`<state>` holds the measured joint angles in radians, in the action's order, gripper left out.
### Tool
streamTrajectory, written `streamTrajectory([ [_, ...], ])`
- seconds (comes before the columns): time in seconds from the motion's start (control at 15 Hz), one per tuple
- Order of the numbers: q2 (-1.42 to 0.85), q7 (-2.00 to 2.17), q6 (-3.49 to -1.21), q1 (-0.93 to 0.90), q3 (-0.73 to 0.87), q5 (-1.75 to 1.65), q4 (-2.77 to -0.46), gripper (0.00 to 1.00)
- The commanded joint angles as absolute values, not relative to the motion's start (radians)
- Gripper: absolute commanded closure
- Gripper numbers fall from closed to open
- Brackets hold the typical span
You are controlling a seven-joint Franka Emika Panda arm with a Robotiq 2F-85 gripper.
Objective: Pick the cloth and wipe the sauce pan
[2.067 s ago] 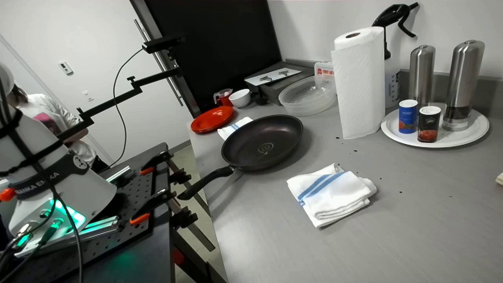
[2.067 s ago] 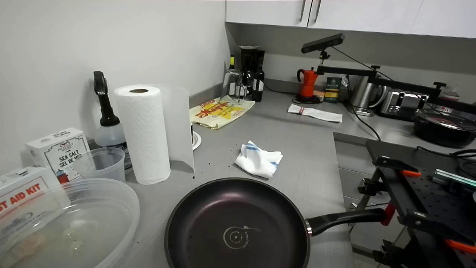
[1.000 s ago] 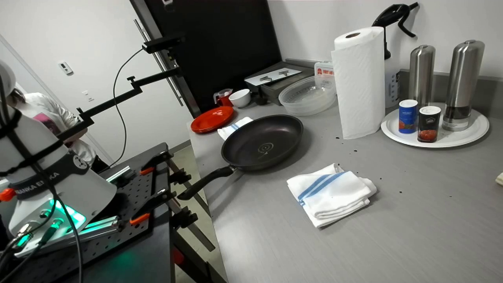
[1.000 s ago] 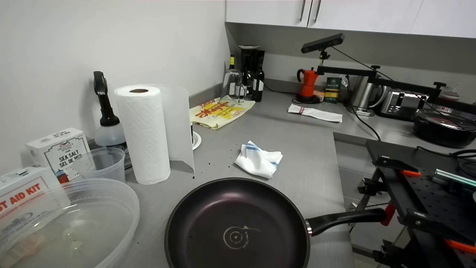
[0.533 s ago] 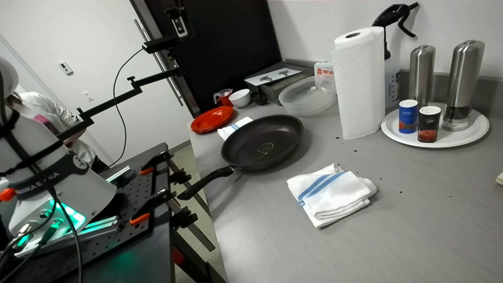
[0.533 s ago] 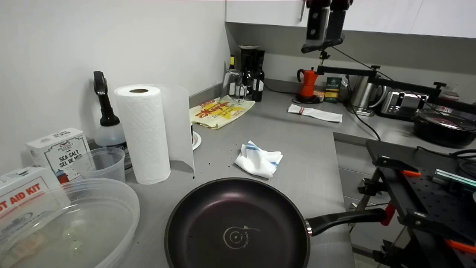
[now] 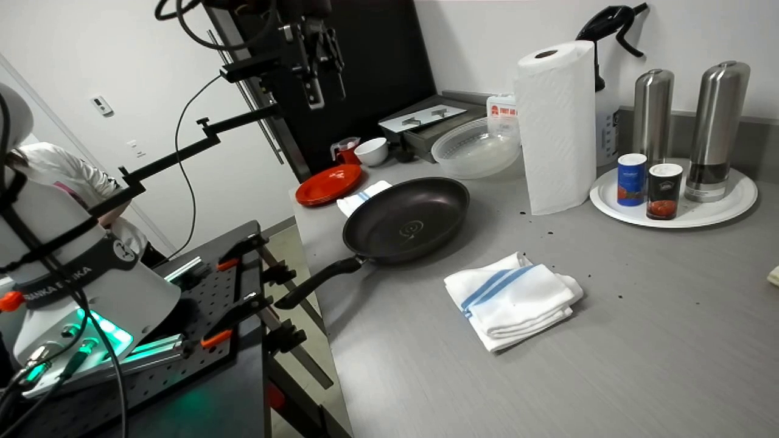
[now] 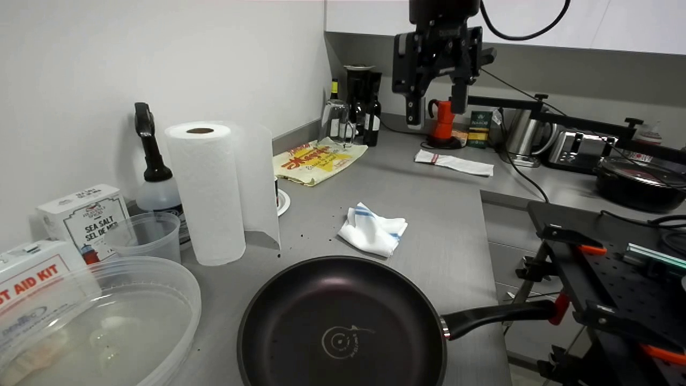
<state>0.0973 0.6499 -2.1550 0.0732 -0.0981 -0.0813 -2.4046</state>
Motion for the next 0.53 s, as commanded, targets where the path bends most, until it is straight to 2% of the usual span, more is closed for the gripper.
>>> streamTrajectory([
  [0.0,-0.008,0.688,-2.212,0.075,-0.043,-0.11,-2.354,0.0],
  [0.47,-0.15,0.655,-2.381,0.07,0.048,-0.097,-2.299,0.0],
])
